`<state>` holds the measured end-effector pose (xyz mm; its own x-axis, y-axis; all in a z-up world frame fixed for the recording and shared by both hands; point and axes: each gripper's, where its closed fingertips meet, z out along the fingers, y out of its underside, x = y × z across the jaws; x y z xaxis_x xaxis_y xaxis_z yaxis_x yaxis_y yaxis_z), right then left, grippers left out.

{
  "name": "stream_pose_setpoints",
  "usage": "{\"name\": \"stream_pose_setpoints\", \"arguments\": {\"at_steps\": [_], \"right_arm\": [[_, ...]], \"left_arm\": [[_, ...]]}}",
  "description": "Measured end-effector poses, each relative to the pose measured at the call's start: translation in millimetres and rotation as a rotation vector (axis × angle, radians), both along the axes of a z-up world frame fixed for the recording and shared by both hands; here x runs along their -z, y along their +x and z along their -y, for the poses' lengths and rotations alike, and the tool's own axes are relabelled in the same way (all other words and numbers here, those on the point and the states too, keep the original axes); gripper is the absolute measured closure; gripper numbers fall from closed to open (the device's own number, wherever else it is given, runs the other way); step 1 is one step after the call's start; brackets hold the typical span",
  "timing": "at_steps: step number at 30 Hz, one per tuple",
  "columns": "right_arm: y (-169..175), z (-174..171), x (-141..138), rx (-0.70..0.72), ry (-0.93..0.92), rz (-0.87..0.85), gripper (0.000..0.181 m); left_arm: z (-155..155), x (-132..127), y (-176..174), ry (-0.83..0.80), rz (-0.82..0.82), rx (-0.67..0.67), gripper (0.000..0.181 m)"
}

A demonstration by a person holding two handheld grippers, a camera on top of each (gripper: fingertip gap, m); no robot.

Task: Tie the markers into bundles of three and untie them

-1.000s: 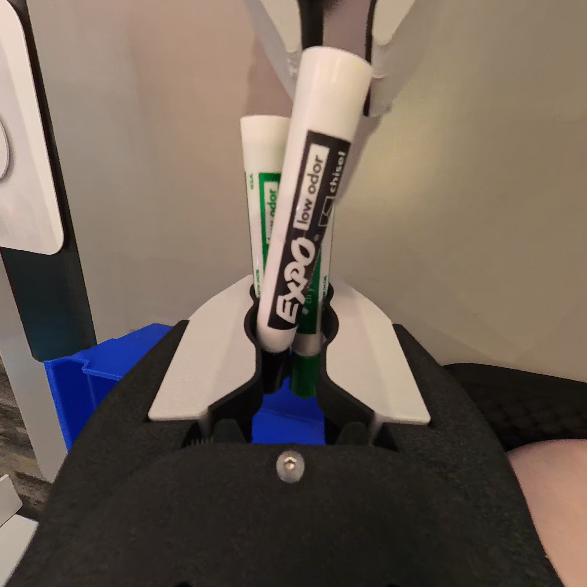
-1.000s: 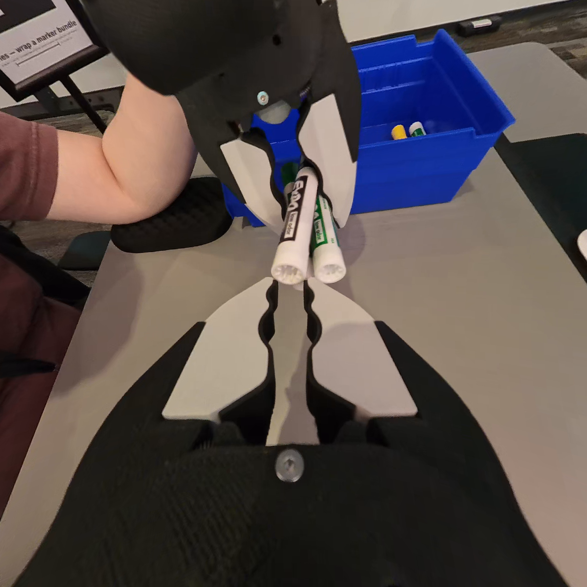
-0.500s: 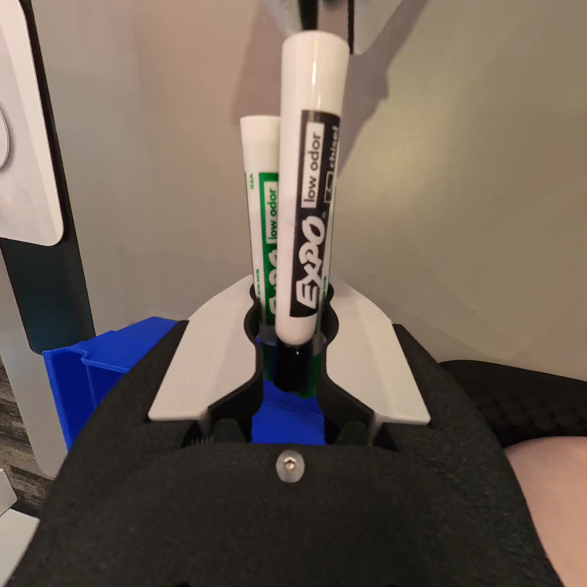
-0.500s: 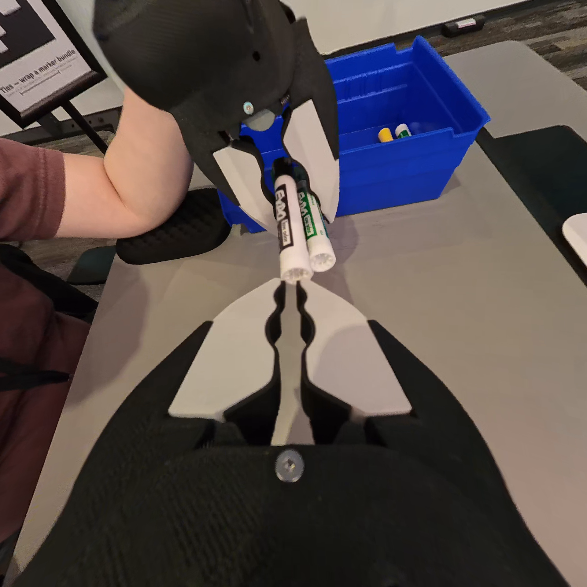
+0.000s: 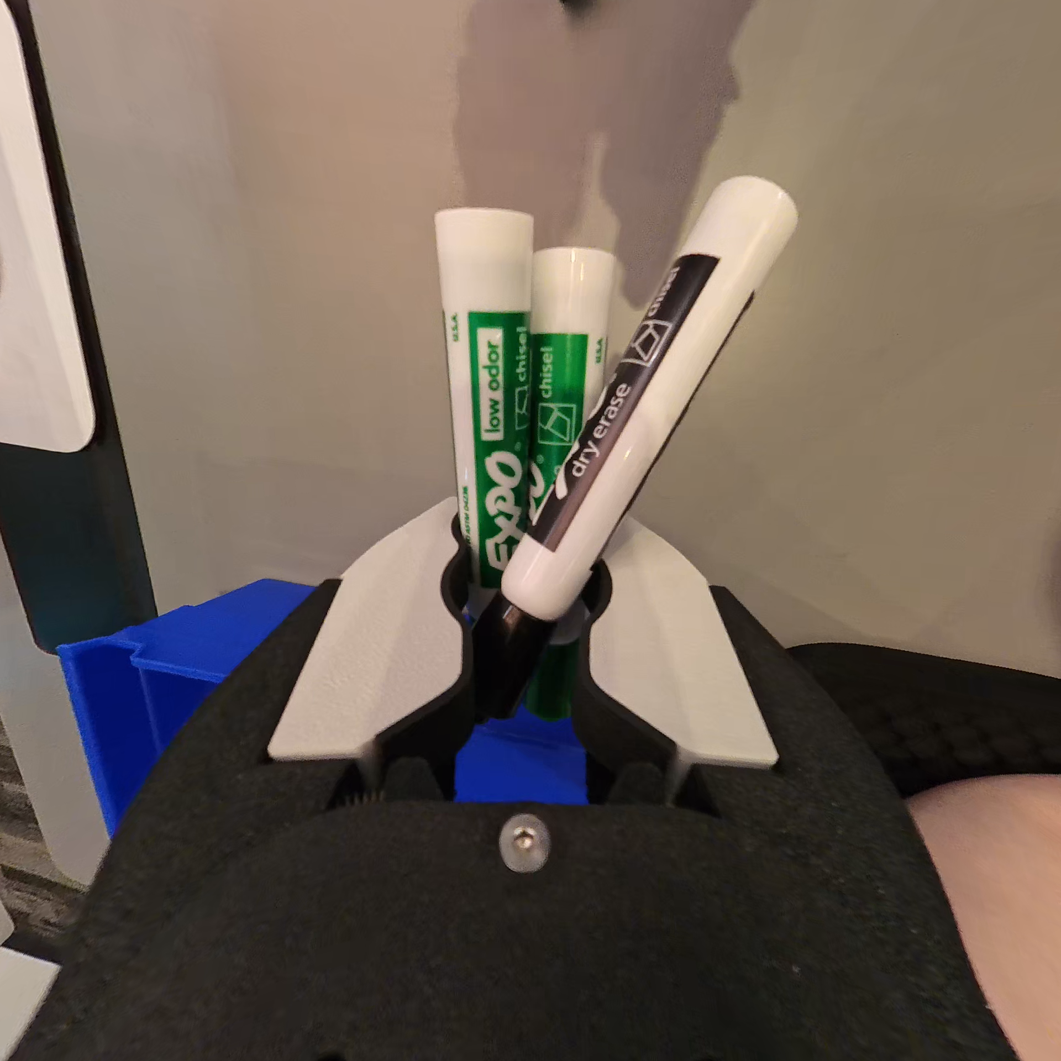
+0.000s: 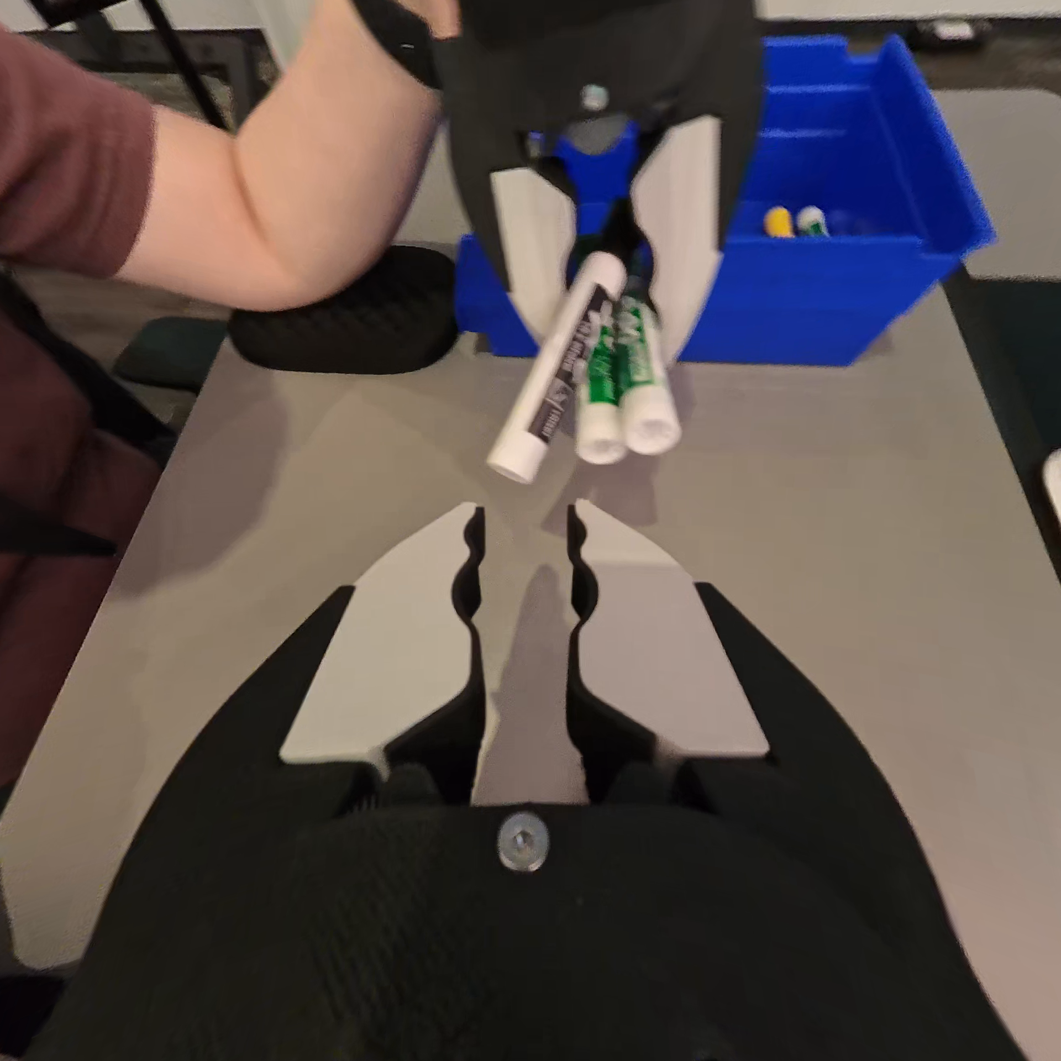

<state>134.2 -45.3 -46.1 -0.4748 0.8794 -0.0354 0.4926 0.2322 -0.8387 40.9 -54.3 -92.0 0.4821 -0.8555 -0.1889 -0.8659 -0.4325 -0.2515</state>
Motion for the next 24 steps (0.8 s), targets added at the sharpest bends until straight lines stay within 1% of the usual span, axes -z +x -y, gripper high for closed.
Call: {"name": "stream_pose_setpoints", "arguments": {"at_steps": [1, 2, 4, 7, 10, 13, 15, 17, 20, 22, 24], "right_arm": [[-1, 9, 1, -0.043, 0.014, -0.012, 0.154], [-4, 15, 4, -0.072, 0.048, -0.016, 0.159], [-17, 12, 12, -0.034, 0.171, -0.030, 0.160], [-27, 9, 18, -0.005, 0.238, -0.053, 0.156], [-29, 13, 4, -0.006, 0.170, -0.117, 0.160], [-28, 8, -9, 0.031, 0.076, -0.148, 0.162], [-27, 6, -13, 0.043, 0.027, -0.151, 0.161], [-24, 3, -7, 0.040, 0.054, -0.119, 0.160], [-21, 7, 1, -0.008, 0.119, -0.113, 0.152], [-25, 9, 0, -0.004, 0.139, -0.138, 0.146], [-30, 8, 1, 0.019, 0.187, -0.142, 0.145]], "left_arm": [[0, -1, -1, 0.003, 0.000, -0.002, 0.144], [0, -1, -2, 0.005, 0.002, -0.006, 0.144], [0, -4, -3, 0.011, 0.011, -0.011, 0.144], [1, -5, -3, 0.014, 0.013, -0.012, 0.144], [2, -4, -4, 0.008, 0.004, -0.013, 0.144], [2, -3, -4, 0.002, 0.004, -0.016, 0.144], [2, -3, -3, 0.000, 0.002, -0.011, 0.144], [2, -2, -3, -0.004, -0.001, -0.008, 0.144], [3, -2, -4, -0.006, -0.001, -0.016, 0.144], [3, -2, -5, -0.007, 0.000, -0.017, 0.144], [3, -2, -5, -0.006, -0.002, -0.016, 0.144]]}}
